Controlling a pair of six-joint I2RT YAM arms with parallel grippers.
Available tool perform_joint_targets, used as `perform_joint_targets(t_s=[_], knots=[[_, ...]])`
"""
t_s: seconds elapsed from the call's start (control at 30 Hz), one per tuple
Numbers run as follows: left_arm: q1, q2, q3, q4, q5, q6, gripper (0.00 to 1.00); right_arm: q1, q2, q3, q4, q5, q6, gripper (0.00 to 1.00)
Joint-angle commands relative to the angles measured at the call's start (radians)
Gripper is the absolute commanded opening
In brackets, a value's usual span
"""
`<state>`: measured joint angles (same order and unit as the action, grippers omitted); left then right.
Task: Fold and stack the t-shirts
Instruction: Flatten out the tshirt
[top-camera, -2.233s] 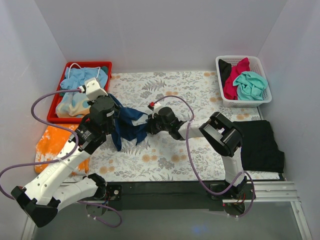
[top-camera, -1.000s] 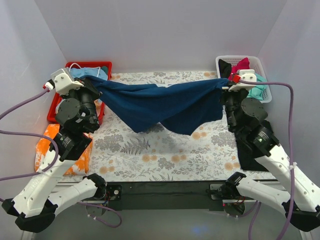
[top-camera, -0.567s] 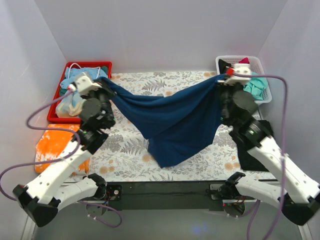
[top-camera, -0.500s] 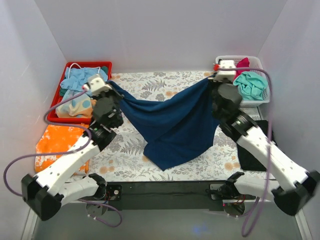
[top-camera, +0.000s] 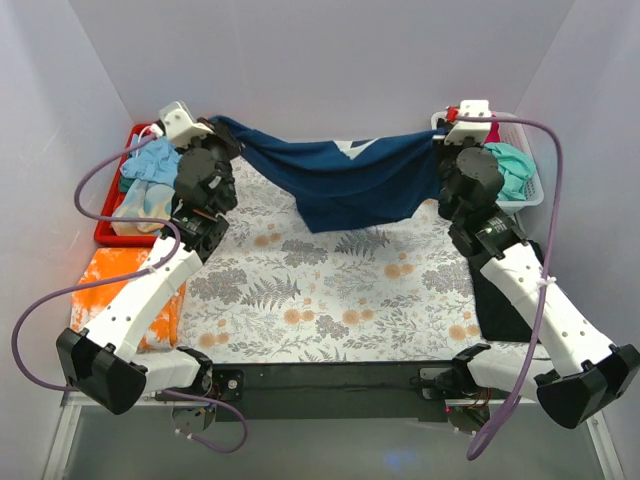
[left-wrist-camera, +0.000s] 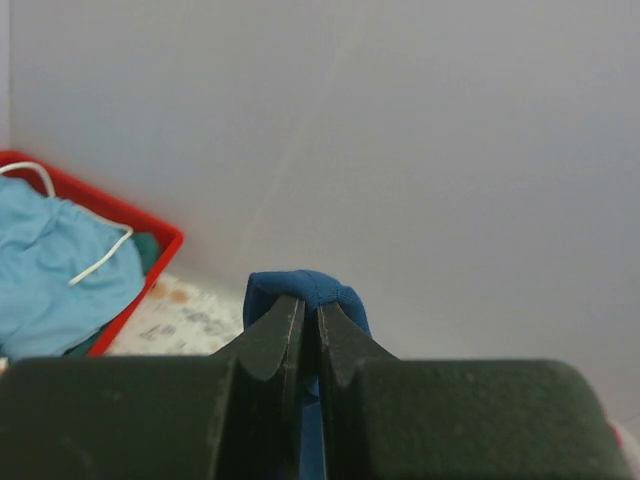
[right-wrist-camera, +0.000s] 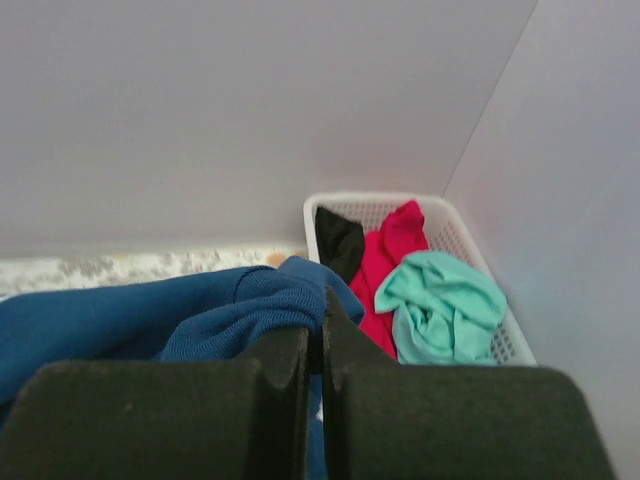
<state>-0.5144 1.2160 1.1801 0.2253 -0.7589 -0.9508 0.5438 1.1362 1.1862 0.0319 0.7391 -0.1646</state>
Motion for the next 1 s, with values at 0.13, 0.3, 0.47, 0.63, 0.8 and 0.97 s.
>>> perform_joint_targets(t_s=[0.13, 0.3, 0.47, 0.63, 0.8, 0.97], knots=[[0.119, 0.045, 0.188, -0.113, 0.259, -0.115, 0.0, -0.028, -0.059, 0.129, 0.066, -0.102, -0.024, 0.01], [0.119, -0.075, 0.084, -0.078, 0.257, -0.117, 0.0, -0.03, -0.2, 0.044, 0.06, -0.113, 0.005, 0.01], [0.119, -0.052, 0.125, -0.073, 0.25, -0.091, 0.0, -0.03, -0.216, 0.07, 0.053, -0.11, -0.013, 0.01], [0.122, 0.097, 0.219, -0.09, 0.266, -0.111, 0.0, -0.039, -0.113, 0.116, 0.056, -0.125, -0.023, 0.01], [0.172, 0.292, 0.346, -0.112, 0.319, -0.157, 0.0, -0.136, 0.049, 0.182, 0.063, -0.268, 0.058, 0.01], [0.238, 0.43, 0.492, -0.126, 0.409, -0.212, 0.0, -0.263, 0.207, 0.298, 0.063, -0.444, 0.122, 0.01]])
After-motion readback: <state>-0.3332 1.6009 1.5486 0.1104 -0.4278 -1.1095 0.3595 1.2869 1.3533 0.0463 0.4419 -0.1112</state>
